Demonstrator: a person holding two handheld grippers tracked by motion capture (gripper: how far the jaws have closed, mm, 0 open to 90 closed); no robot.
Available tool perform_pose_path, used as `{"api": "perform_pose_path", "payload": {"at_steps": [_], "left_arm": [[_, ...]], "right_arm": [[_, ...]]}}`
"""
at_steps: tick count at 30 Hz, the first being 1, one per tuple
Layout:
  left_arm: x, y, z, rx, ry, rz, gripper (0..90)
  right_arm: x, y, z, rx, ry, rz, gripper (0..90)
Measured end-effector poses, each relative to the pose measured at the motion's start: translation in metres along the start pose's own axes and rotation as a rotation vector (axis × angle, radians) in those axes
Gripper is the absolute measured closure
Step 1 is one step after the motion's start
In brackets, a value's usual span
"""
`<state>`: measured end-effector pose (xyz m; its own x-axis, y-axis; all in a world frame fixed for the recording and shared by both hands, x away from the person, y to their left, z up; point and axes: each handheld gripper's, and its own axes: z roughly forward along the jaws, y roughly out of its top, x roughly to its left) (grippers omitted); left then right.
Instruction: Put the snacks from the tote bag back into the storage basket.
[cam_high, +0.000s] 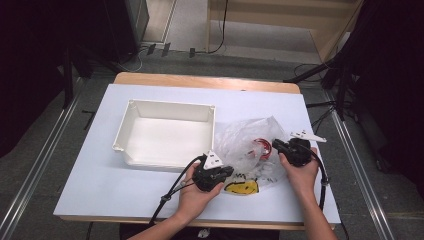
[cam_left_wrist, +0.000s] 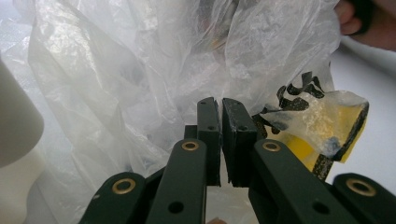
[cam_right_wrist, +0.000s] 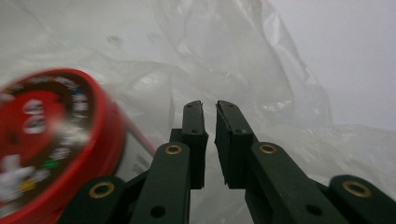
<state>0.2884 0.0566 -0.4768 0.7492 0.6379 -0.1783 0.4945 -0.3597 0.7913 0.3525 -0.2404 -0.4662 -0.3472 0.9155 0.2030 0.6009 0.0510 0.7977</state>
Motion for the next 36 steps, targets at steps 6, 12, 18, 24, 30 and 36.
{"api": "perform_pose_path", "payload": {"at_steps": [6,12,18,24,30,36], "left_arm": [[-0.001,-0.001,-0.001,-0.012,0.004,-0.003,87.9],[0.0,-0.001,-0.001,-0.013,0.002,-0.004,88.0],[0.0,-0.001,-0.001,-0.018,0.001,-0.006,88.0],[0.0,-0.001,-0.002,-0.032,0.002,-0.012,86.7],[0.001,-0.001,-0.003,-0.039,0.001,-0.016,86.1],[0.0,-0.001,-0.003,-0.037,0.005,-0.014,86.7]], "right_arm": [[0.006,-0.005,-0.03,-0.086,0.032,0.024,78.2],[0.02,-0.015,-0.038,-0.061,0.062,-0.003,79.3],[0.032,-0.034,-0.044,0.0,0.095,0.006,78.9],[0.051,-0.045,-0.036,0.065,0.14,-0.054,81.7],[0.057,-0.051,-0.026,0.158,0.117,-0.086,81.9],[0.065,-0.033,-0.056,-0.089,0.17,-0.083,69.7]]}}
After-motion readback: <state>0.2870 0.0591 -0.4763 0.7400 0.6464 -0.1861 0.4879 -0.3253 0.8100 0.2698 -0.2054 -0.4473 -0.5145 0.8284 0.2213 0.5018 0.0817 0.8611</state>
